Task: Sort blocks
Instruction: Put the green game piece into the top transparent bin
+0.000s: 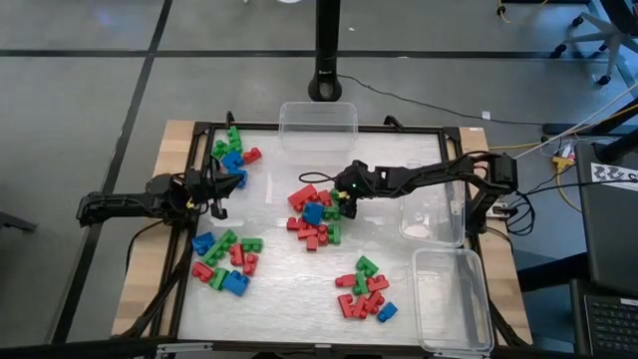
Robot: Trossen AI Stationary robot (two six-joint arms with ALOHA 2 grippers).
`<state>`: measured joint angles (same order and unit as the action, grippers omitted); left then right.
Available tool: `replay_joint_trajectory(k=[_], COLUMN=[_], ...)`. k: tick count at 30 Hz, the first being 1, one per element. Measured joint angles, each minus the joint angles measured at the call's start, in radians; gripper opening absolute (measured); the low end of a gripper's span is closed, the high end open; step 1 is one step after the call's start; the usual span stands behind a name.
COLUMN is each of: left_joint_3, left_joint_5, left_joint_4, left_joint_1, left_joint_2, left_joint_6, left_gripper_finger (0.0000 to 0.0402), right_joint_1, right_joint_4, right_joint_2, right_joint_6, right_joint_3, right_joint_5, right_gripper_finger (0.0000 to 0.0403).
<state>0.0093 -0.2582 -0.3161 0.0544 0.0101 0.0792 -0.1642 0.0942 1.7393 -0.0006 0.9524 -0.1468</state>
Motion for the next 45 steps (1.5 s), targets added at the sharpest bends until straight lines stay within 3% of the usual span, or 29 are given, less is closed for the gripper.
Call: replay_joint_trajectory(k=[9, 18, 22, 32, 42, 45], left_joint_3=[0.0, 0.0, 0.0, 0.0, 0.0, 0.0], left_joint_5=[0.0, -0.006, -0.008, -0.008, -0.008, -0.008], left_joint_4=[-0.001, 0.009, 0.014, 0.018, 0.018, 0.018], left_joint_1=[0.0, 0.0, 0.0, 0.0, 0.0, 0.0], left_joint_2=[0.0, -0.001, -0.001, -0.001, 0.0, 0.0], left_joint_6=[-0.001, 0.0, -0.001, -0.001, -0.001, -0.014], left_gripper_finger=[0.0001, 0.0001, 0.0001, 0.0001, 0.0001, 0.0001], right_joint_1=[0.0, -0.015, -0.014, -0.013, -0.014, -0.014], right_joint_4=[-0.009, -0.016, -0.015, -0.014, 0.138, 0.229], right_joint_2=[0.087, 0.091, 0.091, 0.085, 0.001, -0.034], right_joint_6=[0.008, -0.024, -0.074, -0.254, -0.368, -0.41], right_joint_3=[-0.004, 0.0, 0.0, 0.0, 0.097, 0.167], right_joint_5=[0.045, 0.052, 0.054, 0.086, 0.087, 0.088], right_gripper_finger=[0.0314, 0.0308, 0.0273, 0.0137, 0.0162, 0.0152])
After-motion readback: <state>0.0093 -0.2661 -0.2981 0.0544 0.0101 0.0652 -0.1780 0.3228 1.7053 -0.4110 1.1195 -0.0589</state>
